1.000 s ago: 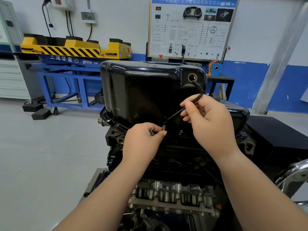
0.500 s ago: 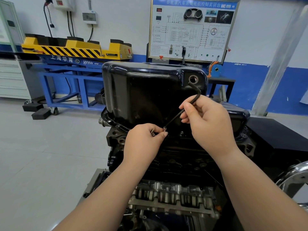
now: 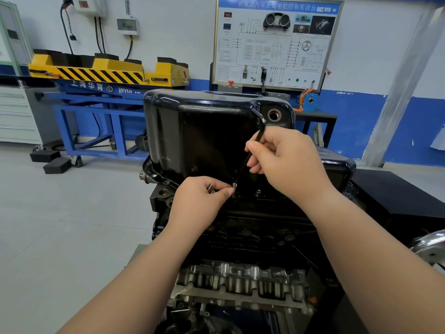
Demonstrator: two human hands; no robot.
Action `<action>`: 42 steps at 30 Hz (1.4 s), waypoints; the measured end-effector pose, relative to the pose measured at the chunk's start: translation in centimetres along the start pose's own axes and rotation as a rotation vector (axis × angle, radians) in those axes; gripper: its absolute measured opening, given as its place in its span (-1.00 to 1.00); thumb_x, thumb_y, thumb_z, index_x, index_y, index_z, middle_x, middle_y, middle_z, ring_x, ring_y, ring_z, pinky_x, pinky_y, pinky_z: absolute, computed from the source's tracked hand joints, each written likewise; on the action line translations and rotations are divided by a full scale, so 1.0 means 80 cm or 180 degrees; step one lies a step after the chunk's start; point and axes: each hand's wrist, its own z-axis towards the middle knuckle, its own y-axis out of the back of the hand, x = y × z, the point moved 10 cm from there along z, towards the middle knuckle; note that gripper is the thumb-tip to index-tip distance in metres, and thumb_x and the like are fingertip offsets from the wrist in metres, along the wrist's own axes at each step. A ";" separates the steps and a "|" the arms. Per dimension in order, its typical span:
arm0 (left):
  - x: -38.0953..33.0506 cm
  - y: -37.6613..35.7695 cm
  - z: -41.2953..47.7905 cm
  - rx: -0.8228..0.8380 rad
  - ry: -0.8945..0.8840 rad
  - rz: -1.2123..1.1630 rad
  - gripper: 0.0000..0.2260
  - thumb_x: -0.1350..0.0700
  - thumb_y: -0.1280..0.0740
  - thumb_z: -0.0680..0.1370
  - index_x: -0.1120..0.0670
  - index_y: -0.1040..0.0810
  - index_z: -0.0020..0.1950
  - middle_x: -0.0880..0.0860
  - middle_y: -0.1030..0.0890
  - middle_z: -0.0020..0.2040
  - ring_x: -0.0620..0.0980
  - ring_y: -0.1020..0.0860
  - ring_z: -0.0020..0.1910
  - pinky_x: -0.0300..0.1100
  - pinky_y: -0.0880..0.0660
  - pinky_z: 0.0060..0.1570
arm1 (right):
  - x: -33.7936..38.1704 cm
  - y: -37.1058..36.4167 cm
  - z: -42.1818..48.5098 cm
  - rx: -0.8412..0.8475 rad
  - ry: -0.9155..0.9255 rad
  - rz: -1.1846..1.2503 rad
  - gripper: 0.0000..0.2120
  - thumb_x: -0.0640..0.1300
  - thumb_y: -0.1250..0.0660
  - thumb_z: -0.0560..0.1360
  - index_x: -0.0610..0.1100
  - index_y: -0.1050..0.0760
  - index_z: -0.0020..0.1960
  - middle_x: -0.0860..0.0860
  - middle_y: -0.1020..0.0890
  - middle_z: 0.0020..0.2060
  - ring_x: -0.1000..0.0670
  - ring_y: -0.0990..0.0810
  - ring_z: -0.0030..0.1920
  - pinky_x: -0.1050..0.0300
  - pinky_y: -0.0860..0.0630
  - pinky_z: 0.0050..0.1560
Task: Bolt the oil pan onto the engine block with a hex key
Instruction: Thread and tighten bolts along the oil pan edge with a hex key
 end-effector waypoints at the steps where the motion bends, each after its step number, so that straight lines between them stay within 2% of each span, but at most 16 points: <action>1: 0.001 0.001 0.000 0.0001 0.0015 -0.0070 -0.86 0.08 -0.43 0.45 -0.13 -0.63 -0.29 -0.25 -0.44 -0.60 -0.32 -0.40 -0.59 -0.51 -0.22 -0.58 | -0.001 0.001 0.000 -0.0010 -0.0011 0.0026 -0.86 -0.15 -0.27 0.56 -0.12 -0.57 -0.12 0.06 -0.62 -0.39 0.16 -0.62 -0.36 0.21 -0.60 -0.19; 8: -0.001 -0.001 0.001 0.0050 -0.0015 0.0082 -0.90 0.04 -0.45 0.43 -0.14 -0.63 -0.27 -0.21 -0.43 -0.60 -0.25 -0.37 -0.63 -0.45 -0.23 -0.59 | 0.003 -0.003 -0.004 -0.0154 0.0086 0.0145 -0.83 -0.11 -0.30 0.54 -0.19 -0.57 -0.13 0.04 -0.62 -0.41 0.16 -0.62 -0.38 0.15 -0.61 -0.19; 11: -0.008 -0.002 0.000 -0.0017 -0.0098 0.0270 -0.88 0.00 -0.46 0.41 -0.18 -0.59 -0.30 -0.26 -0.46 -0.55 -0.28 -0.43 -0.54 -0.42 -0.29 -0.55 | 0.009 -0.002 -0.006 -0.0276 0.0199 -0.0013 -0.78 -0.06 -0.32 0.53 -0.21 -0.57 -0.15 -0.01 -0.61 -0.40 0.05 -0.61 -0.34 0.00 -0.58 -0.17; 13: -0.013 -0.001 -0.003 -0.0119 -0.0171 0.0354 -0.85 -0.01 -0.46 0.40 -0.19 -0.56 -0.33 -0.22 -0.47 -0.55 -0.31 -0.45 -0.47 -0.43 -0.33 -0.50 | 0.016 -0.002 -0.007 -0.0338 0.0343 -0.0153 -0.76 -0.05 -0.31 0.53 -0.22 -0.56 -0.16 -0.05 -0.60 -0.38 -0.02 -0.61 -0.32 -0.07 -0.55 -0.19; 15: -0.016 0.000 -0.005 -0.0232 -0.0255 0.0408 -0.81 -0.01 -0.47 0.40 -0.21 -0.52 -0.36 -0.16 -0.44 -0.55 -0.32 -0.45 -0.45 -0.47 -0.34 -0.46 | 0.018 -0.004 -0.009 -0.0352 0.0394 -0.0134 -0.77 -0.08 -0.29 0.55 -0.23 -0.55 -0.15 -0.04 -0.61 -0.35 0.04 -0.62 -0.32 -0.05 -0.56 -0.22; 18: -0.017 -0.001 -0.007 -0.0260 -0.0294 0.0459 -0.81 -0.01 -0.46 0.41 -0.20 -0.51 -0.36 -0.13 -0.45 -0.51 -0.30 -0.44 -0.46 -0.47 -0.33 -0.48 | 0.009 -0.014 -0.012 -0.0209 0.0224 0.0334 -0.90 -0.19 -0.26 0.56 -0.18 -0.54 -0.03 0.00 -0.66 -0.24 0.13 -0.64 -0.35 0.06 -0.62 -0.22; 21: -0.015 -0.001 -0.006 -0.0247 -0.0292 0.0384 -0.79 0.02 -0.46 0.41 -0.20 -0.52 -0.37 -0.14 -0.44 -0.55 -0.30 -0.43 -0.50 -0.46 -0.32 -0.50 | 0.004 -0.024 -0.013 0.0054 0.0146 0.0570 -0.81 -0.28 -0.21 0.57 -0.07 -0.50 0.11 0.03 -0.67 -0.18 0.12 -0.66 -0.29 0.19 -0.62 -0.16; 24: -0.014 -0.001 -0.005 -0.0238 -0.0275 0.0336 -0.79 0.02 -0.46 0.40 -0.18 -0.52 -0.37 -0.20 -0.46 -0.56 -0.30 -0.43 -0.50 -0.46 -0.32 -0.49 | 0.002 -0.028 -0.012 0.0245 0.0059 0.0770 -0.78 -0.32 -0.21 0.56 -0.04 -0.51 0.04 0.03 -0.66 -0.20 0.11 -0.66 -0.26 0.25 -0.60 -0.19; 30: -0.016 -0.002 -0.006 -0.0171 -0.0314 0.0302 -0.81 0.02 -0.46 0.41 -0.20 -0.52 -0.35 -0.34 -0.49 -0.48 -0.34 -0.44 -0.46 -0.52 -0.30 -0.47 | -0.001 -0.029 -0.013 0.0123 -0.0032 0.1117 -0.84 -0.32 -0.31 0.51 -0.07 -0.54 -0.12 -0.02 -0.66 -0.25 0.07 -0.67 -0.30 0.21 -0.62 -0.24; 34: -0.016 -0.001 -0.006 -0.0184 -0.0316 0.0285 -0.83 0.00 -0.46 0.41 -0.20 -0.54 -0.33 -0.34 -0.48 -0.48 -0.34 -0.44 -0.47 -0.51 -0.31 -0.47 | -0.004 -0.028 -0.013 0.0054 -0.0071 0.1140 -0.93 -0.29 -0.37 0.48 -0.15 -0.53 -0.15 -0.08 -0.64 -0.33 0.07 -0.67 -0.34 0.21 -0.61 -0.29; 37: -0.013 -0.002 -0.006 -0.0180 -0.0294 0.0285 -0.89 0.01 -0.45 0.42 -0.14 -0.59 -0.30 -0.33 -0.48 -0.50 -0.34 -0.43 -0.47 -0.50 -0.30 -0.47 | -0.007 -0.028 -0.014 0.0022 -0.0106 0.1132 -0.90 -0.27 -0.38 0.47 -0.20 -0.47 -0.18 -0.08 -0.65 -0.33 0.07 -0.66 -0.37 0.19 -0.62 -0.31; 40: -0.011 -0.003 -0.004 -0.0148 -0.0273 0.0313 -0.95 0.03 -0.45 0.42 -0.07 -0.63 -0.25 -0.32 -0.48 -0.51 -0.33 -0.44 -0.47 -0.49 -0.30 -0.47 | -0.008 -0.032 -0.015 0.0117 -0.0149 0.1204 -0.91 -0.27 -0.36 0.49 -0.21 -0.45 -0.14 -0.08 -0.67 -0.28 0.04 -0.67 -0.36 0.15 -0.63 -0.29; 42: -0.010 -0.004 -0.003 -0.0136 -0.0263 0.0322 -0.94 0.02 -0.45 0.43 -0.07 -0.63 -0.24 -0.32 -0.47 -0.52 -0.32 -0.43 -0.48 -0.48 -0.30 -0.49 | -0.006 -0.036 -0.017 0.0248 -0.0112 0.1308 -0.93 -0.30 -0.32 0.51 -0.18 -0.48 -0.03 -0.08 -0.67 -0.23 0.03 -0.67 -0.31 0.15 -0.63 -0.23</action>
